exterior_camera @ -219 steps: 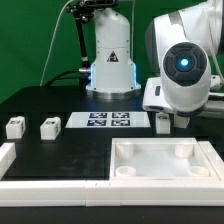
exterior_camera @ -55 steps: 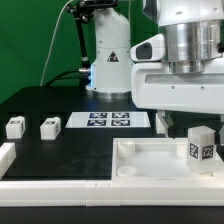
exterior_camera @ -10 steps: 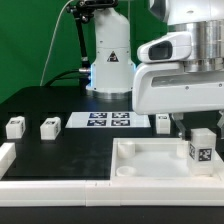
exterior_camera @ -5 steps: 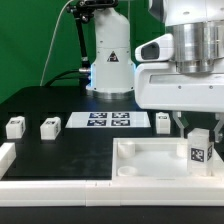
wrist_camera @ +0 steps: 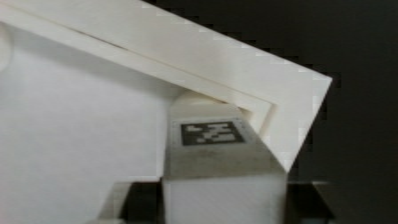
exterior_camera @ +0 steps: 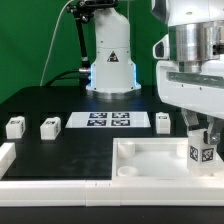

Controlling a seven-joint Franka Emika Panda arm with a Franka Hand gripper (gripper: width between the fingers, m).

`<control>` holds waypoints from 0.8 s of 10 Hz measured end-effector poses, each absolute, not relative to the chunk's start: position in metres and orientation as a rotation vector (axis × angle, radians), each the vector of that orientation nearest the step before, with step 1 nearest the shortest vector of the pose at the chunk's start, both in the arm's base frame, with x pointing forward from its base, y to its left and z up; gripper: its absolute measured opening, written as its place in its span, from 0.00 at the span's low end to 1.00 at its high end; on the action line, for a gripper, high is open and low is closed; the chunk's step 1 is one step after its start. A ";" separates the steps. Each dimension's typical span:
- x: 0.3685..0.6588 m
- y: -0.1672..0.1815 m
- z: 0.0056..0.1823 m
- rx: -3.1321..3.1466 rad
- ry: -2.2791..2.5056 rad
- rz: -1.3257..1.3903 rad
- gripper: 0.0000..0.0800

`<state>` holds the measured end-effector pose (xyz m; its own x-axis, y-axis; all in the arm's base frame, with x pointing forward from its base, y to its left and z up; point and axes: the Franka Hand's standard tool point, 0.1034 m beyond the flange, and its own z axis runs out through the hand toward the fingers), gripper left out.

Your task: Assemble one leg

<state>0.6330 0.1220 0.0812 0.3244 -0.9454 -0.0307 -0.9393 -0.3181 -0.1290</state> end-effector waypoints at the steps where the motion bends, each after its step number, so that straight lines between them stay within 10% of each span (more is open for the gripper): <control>1: 0.632 0.124 0.082 -2.390 1.850 -0.058 0.36; 3: 0.632 0.125 0.082 -2.422 1.802 -0.061 0.48; 4: 0.632 0.126 0.082 -2.428 1.793 -0.061 0.71; 8: 0.632 0.127 0.083 -2.794 1.193 -0.102 0.81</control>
Offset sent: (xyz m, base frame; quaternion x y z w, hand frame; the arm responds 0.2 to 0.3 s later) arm 0.0000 0.0000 0.0000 0.0000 0.0000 0.0000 1.0000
